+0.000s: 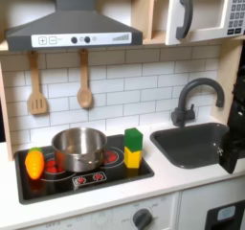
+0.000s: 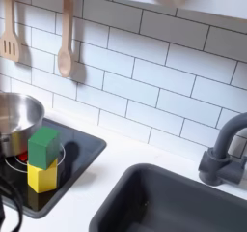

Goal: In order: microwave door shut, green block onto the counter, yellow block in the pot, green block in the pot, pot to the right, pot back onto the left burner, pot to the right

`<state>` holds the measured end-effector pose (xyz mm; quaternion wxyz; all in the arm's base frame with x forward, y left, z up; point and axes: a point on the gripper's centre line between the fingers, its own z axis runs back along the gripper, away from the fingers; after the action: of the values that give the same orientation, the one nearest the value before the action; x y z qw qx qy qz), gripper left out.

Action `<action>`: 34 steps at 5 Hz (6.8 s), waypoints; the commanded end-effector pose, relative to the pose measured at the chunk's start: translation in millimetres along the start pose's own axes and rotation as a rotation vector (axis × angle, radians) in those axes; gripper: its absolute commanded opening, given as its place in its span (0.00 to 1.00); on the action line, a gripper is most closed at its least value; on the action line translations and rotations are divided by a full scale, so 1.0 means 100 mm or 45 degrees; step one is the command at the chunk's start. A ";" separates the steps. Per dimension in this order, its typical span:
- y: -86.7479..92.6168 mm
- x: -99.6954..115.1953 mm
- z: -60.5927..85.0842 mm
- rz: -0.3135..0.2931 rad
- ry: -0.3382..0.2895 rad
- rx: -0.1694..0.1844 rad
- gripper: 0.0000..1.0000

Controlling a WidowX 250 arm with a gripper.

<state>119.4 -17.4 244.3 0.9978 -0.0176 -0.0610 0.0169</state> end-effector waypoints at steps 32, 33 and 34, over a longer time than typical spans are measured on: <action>1.50 2.99 1.25 0.176 -0.895 0.175 0.00; 1.45 2.86 1.20 0.172 -0.885 0.180 0.00; 1.33 2.74 1.02 0.137 -0.818 0.154 0.00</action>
<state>374.6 121.2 376.9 0.9229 0.0417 -0.3761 0.0713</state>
